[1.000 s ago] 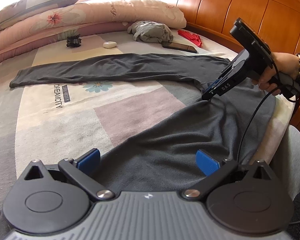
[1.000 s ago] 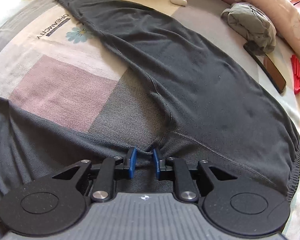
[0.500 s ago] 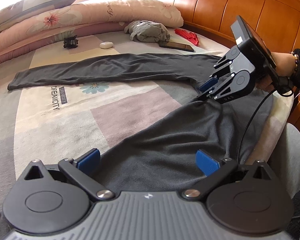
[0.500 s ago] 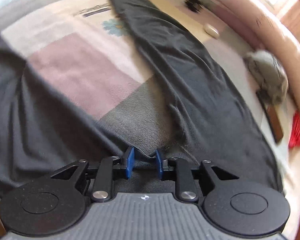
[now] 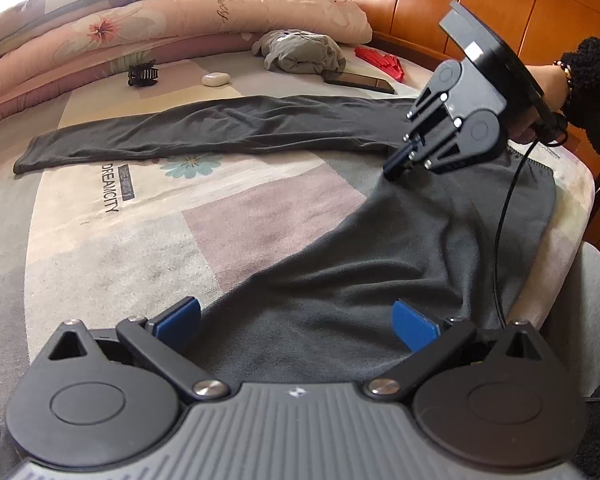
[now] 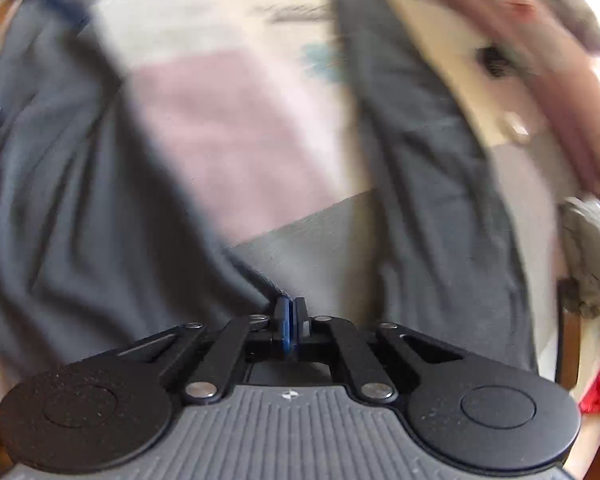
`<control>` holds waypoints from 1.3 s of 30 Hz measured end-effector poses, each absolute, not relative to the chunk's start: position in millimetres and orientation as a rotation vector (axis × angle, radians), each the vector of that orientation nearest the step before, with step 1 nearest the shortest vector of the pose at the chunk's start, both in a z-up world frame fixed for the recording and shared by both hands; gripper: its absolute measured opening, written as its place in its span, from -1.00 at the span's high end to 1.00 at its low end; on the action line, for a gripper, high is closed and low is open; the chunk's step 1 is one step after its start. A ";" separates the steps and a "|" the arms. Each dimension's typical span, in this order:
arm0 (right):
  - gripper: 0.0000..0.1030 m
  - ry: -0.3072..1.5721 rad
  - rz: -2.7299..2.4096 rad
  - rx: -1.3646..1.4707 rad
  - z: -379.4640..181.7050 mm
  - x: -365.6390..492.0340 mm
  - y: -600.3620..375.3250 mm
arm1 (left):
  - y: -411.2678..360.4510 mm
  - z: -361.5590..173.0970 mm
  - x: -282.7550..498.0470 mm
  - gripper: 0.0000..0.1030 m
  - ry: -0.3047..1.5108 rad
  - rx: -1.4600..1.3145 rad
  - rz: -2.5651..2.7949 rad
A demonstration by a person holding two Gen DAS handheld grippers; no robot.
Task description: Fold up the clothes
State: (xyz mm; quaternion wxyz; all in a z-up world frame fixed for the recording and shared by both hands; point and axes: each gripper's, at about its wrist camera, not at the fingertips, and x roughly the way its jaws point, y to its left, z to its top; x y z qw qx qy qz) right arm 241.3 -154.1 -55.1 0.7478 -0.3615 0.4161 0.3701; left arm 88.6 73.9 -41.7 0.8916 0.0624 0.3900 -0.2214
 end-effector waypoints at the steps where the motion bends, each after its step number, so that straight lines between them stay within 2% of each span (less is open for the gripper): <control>1: 0.98 0.906 0.795 -0.745 -53.3 246.6 -156.0 | 73.5 -41.1 89.4 -0.97 0.812 0.131 -0.455; 6: 0.97 0.923 0.764 -0.640 -47.9 249.4 -162.4 | 69.8 -35.0 86.3 -0.97 0.811 0.150 -0.459; 8: 0.76 0.874 0.726 -0.602 -33.5 237.1 -173.7 | 67.5 -33.1 85.6 -0.97 0.811 0.161 -0.457; 12: 0.68 0.875 0.644 -0.466 -19.3 205.1 -211.1 | 53.6 -27.6 89.0 -0.97 0.805 0.165 -0.499; 18: 0.55 0.939 0.494 -0.298 -47.2 160.0 -269.1 | 2.3 -21.8 105.8 -0.97 0.789 0.162 -0.632; 22: 0.33 0.927 0.396 -0.148 -64.1 139.8 -305.5 | -44.4 -38.7 127.6 -0.97 0.823 0.147 -0.718; 25: 0.28 0.912 0.362 -0.115 -74.3 118.6 -325.2 | -62.6 -68.5 139.2 -0.97 0.913 0.120 -0.680; 30: 0.17 0.866 0.311 -0.113 -73.3 89.7 -354.5 | -67.7 -79.6 121.0 -0.97 0.882 0.213 -0.642; 36: 0.06 0.730 0.276 0.010 -63.5 121.7 -386.5 | -105.9 -56.2 126.9 -0.97 0.888 0.227 -0.645; 38: -0.11 0.727 0.286 0.068 -66.7 141.9 -394.3 | -122.5 -61.8 130.9 -0.97 0.901 0.217 -0.651; 39: -0.12 0.738 0.281 0.072 -70.2 150.7 -396.9 | -128.6 -67.1 132.3 -0.97 0.917 0.209 -0.653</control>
